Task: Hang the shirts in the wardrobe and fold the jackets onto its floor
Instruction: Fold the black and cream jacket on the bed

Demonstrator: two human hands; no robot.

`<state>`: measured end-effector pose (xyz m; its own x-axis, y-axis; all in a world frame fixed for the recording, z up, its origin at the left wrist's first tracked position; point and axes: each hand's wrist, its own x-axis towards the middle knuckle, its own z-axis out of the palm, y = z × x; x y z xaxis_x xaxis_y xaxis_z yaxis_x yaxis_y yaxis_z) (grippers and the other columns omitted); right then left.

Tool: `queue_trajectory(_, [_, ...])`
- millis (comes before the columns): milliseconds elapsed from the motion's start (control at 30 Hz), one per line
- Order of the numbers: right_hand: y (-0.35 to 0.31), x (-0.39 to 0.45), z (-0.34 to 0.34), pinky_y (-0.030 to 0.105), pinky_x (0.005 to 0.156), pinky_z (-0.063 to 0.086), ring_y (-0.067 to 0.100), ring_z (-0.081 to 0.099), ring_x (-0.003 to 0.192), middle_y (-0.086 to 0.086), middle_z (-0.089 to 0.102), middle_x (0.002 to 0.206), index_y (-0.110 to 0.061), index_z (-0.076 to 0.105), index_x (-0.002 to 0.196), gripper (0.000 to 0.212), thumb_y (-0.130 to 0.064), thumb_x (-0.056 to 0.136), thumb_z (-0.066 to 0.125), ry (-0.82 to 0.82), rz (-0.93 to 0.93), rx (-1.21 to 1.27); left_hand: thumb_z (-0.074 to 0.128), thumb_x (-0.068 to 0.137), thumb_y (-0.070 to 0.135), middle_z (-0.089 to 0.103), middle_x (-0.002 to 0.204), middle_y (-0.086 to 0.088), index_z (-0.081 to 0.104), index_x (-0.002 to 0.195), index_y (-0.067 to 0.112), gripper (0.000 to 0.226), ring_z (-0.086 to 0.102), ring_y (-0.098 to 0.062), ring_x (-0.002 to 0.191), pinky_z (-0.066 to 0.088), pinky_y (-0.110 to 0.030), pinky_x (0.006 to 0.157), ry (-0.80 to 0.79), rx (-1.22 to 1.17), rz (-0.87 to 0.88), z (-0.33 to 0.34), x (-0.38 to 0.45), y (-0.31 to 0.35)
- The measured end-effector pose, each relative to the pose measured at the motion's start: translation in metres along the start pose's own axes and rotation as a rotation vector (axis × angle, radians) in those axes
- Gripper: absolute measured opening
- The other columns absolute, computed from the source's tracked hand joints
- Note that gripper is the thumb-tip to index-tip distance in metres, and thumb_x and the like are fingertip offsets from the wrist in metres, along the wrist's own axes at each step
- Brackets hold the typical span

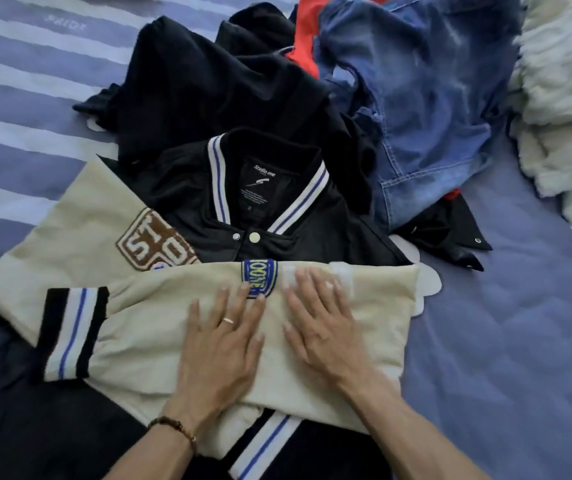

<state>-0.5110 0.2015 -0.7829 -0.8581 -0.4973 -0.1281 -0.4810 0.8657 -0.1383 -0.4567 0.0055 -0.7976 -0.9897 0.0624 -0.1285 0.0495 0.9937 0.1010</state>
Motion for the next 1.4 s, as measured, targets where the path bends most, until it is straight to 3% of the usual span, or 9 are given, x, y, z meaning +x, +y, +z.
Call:
queue_trajectory(133, [0.006,0.014,0.0,0.044,0.121,-0.009,0.016,-0.023,0.147,-0.003,-0.025,0.159,-0.032,-0.013,0.154,0.067,-0.058,0.099,0.014,-0.215,0.235,-0.038,0.02,0.091,0.066,0.003,0.163,-0.012,0.006,0.155,0.024,0.077,0.003,-0.029,0.151,-0.007,-0.042,0.12,-0.056,-0.009,-0.366,-0.012,-0.038,-0.064])
queue_trajectory(233, [-0.03,0.026,-0.014,0.054,0.12,0.012,0.031,0.003,0.152,0.015,0.002,0.164,-0.011,0.012,0.156,0.066,-0.042,0.099,0.021,-0.14,0.361,-0.014,0.028,0.093,0.049,0.037,0.154,-0.017,0.04,0.148,0.012,0.067,0.036,-0.032,0.142,0.027,-0.046,0.116,-0.055,-0.079,-0.24,-0.035,-0.046,-0.075])
queue_trajectory(300, [-0.075,0.044,-0.019,0.056,0.112,0.03,0.038,0.032,0.143,0.023,0.033,0.154,-0.004,0.041,0.144,0.064,-0.035,0.089,0.033,-0.053,0.19,0.028,0.038,0.094,0.032,0.058,0.133,-0.013,0.059,0.13,0.01,0.047,0.054,-0.03,0.125,0.043,-0.046,0.103,0.122,-0.144,-0.257,-0.049,-0.056,-0.087])
queue_trajectory(467, [-0.203,0.105,-0.031,0.044,0.102,0.045,0.032,0.051,0.13,0.017,0.051,0.143,-0.011,0.047,0.136,0.059,-0.021,0.078,0.037,-0.02,-0.286,0.092,0.064,0.081,0.003,0.054,0.129,-0.013,0.055,0.129,0.005,0.049,0.052,-0.033,0.123,0.044,-0.053,0.1,0.335,-0.154,-0.717,-0.06,-0.111,-0.179])
queue_trajectory(633, [-0.291,0.178,-0.038,0.041,0.103,0.036,0.027,0.04,0.135,0.007,0.037,0.152,-0.016,0.032,0.148,0.067,-0.004,0.084,0.043,-0.123,-0.43,0.011,0.064,0.083,0.057,0.054,0.126,-0.012,0.052,0.123,0.013,0.06,0.049,-0.033,0.118,0.042,-0.047,0.096,0.016,-0.311,-1.159,-0.06,-0.181,-0.276])
queue_trajectory(800, [-0.332,0.245,-0.03,0.049,0.117,0.015,0.024,0.01,0.15,0.005,0.012,0.162,-0.019,0.009,0.155,0.078,-0.01,0.088,0.048,-0.275,-0.573,-0.368,0.048,0.083,0.075,0.064,0.085,0.002,0.051,0.085,0.032,0.043,0.064,-0.027,0.09,0.042,-0.032,0.067,-0.132,-0.449,-1.094,-0.059,-0.206,-0.287])
queue_trajectory(1067, [-0.365,0.288,-0.062,0.038,0.092,0.032,0.026,0.062,0.098,0.004,0.065,0.106,-0.019,0.057,0.093,0.01,-0.014,0.088,0.05,-0.242,-0.653,-0.628,0.057,0.074,0.078,0.058,0.064,0.003,0.05,0.077,0.023,0.056,0.056,-0.025,0.067,0.04,-0.033,0.059,0.1,-0.428,-1.103,-0.074,-0.216,-0.322])
queue_trajectory(1200, [-0.356,0.289,-0.071,0.038,0.092,0.033,0.025,0.051,0.113,0.002,0.057,0.115,-0.021,0.062,0.107,0.024,-0.024,0.084,0.058,-0.254,-0.696,-0.594,0.057,0.073,0.072,0.062,0.072,0.01,0.056,0.085,0.027,0.047,0.06,-0.02,0.075,0.047,-0.032,0.068,0.067,-0.673,-1.075,-0.071,-0.235,-0.334])
queue_trajectory(1400, [-0.341,0.275,-0.086,0.058,0.114,0.007,0.024,0.046,0.13,-0.002,0.054,0.13,-0.023,0.034,0.136,0.106,-0.074,0.053,0.075,-0.663,-0.599,-0.652,0.064,0.064,0.035,0.064,0.078,0.001,0.055,0.084,0.02,0.026,0.06,-0.021,0.075,0.05,-0.034,0.071,-0.121,-0.908,-0.969,-0.066,-0.276,-0.318])
